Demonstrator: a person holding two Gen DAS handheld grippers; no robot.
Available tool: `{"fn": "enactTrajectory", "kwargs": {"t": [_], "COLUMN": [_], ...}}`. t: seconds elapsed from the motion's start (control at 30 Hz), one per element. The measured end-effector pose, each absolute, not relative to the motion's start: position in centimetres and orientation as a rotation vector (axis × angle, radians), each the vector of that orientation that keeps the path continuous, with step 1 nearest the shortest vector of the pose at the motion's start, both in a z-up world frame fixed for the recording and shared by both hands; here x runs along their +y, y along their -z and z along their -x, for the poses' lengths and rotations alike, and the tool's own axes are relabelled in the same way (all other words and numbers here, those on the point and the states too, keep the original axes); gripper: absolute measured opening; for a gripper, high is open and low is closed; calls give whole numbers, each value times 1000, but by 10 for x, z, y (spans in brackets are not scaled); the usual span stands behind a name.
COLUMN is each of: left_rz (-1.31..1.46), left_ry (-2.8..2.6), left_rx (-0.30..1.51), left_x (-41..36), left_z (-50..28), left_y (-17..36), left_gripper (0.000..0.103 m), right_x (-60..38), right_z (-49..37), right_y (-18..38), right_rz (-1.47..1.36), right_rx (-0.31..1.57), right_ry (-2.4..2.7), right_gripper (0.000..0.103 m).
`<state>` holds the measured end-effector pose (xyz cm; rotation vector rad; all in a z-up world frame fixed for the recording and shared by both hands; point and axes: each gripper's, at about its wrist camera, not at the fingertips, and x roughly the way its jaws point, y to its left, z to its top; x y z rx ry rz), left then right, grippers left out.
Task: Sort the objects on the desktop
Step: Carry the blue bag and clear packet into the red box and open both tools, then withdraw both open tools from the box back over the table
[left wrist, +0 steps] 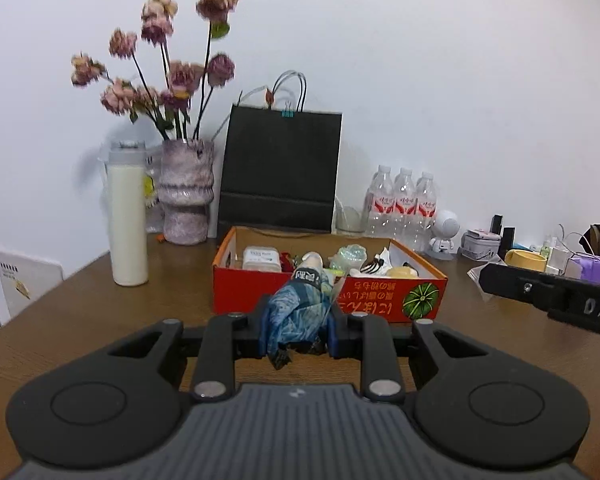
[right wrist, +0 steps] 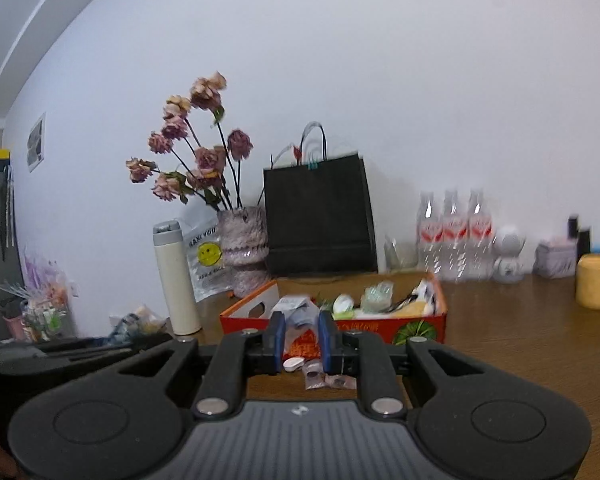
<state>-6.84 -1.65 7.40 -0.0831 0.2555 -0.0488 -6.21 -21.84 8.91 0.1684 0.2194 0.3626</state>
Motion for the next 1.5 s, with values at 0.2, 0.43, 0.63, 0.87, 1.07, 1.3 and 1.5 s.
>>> {"fn": "enactTrajectory", "kwargs": {"t": [0.2,0.43,0.63,0.87,1.07,1.3,1.5], "left_rz": [49,5,-10,120,131,121,163], "left_ry": [81,201,142,197,209,218,57], "left_rx": [277,557,753,852,852,827,975], "left_x": [-14,-15,-17,-4,-5,17,33], "left_z": [-22,-200,-270,-276,-267,-258,-259], "left_y": [-96,-95,-60,-29,-48,-106,-129], "left_gripper": [26,28,35,65,69,94,103], "right_x": [-218,-207,-203,-195,-199,-210,-212], "right_z": [-22,-178,-292,-317,-314,-311,-298], "right_y": [-113,-125,-72,-40,-64,-117,-143], "right_rz": [-172,-251,-284,-201,-224,-166,-91], "right_rx": [257,515,845,935,920,1021,1109], "right_ry": [-359,-399,-358,-303,-312,-298,-180], "right_gripper": [16,16,17,37,52,89,89]}}
